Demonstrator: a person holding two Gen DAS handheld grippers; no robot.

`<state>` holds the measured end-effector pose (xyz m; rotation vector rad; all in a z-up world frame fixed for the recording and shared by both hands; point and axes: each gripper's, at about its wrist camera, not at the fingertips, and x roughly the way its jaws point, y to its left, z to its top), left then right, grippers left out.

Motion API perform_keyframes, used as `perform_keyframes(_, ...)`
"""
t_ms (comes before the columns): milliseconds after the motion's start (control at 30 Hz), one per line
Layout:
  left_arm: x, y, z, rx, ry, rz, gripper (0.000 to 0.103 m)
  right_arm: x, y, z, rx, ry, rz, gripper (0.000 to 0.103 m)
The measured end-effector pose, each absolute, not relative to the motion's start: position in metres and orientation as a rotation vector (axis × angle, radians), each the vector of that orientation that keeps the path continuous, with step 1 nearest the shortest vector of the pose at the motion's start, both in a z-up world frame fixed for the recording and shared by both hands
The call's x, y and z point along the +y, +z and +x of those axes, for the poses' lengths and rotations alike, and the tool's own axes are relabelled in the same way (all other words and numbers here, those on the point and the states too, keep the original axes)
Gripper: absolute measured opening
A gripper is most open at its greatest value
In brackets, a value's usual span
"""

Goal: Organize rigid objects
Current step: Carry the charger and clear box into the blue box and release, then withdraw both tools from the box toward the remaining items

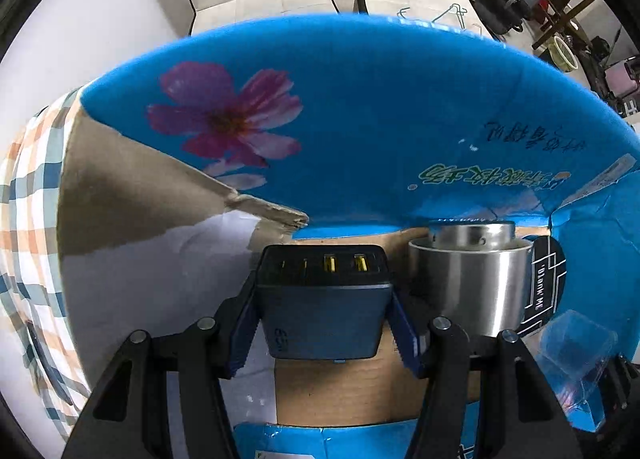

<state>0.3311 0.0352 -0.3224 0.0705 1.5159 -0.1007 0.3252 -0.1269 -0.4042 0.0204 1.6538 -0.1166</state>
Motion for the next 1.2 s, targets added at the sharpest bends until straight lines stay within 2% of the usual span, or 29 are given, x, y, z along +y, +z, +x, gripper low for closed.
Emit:
perform_keyframes(267,0.039,-0.323,0.328,1.562,-0.102,0.051,0.058,-0.125,-0.432,0.312,1.726,-0.101,0.069,0.067)
perform_keyframes(433,0.044,-0.306,0.307,1.55,-0.092,0.018,0.066,-0.133,-0.432,0.314,1.747,-0.078,0.138,0.07)
perform_keyframes(467,0.046,-0.302,0.304,1.547,-0.1,0.001,0.071,-0.136,-0.431,0.317,1.76,-0.077,0.137,0.072)
perform_keyframes(533,0.046,-0.294,0.297,1.55,-0.118,0.001,0.081,-0.136,-0.428,0.316,1.762,-0.068,0.151,0.085)
perform_keyframes(567,0.045,-0.29,0.294,1.546,-0.115,0.016,0.096,-0.135,-0.425,0.314,1.753,-0.066,0.151,0.088)
perform_keyframes(600,0.046,-0.283,0.29,1.53,-0.104,0.039,0.103,-0.134,-0.419,0.313,1.734,-0.067,0.134,0.092)
perform_keyframes(967,0.079,-0.187,0.239,1.287,-0.035,0.015,0.103,-0.109,-0.35,0.283,1.575,-0.032,-0.003,0.092)
perform_keyframes(1200,0.079,-0.141,0.209,1.218,-0.033,-0.082,0.103,-0.116,-0.266,0.261,1.433,0.014,-0.002,0.093)
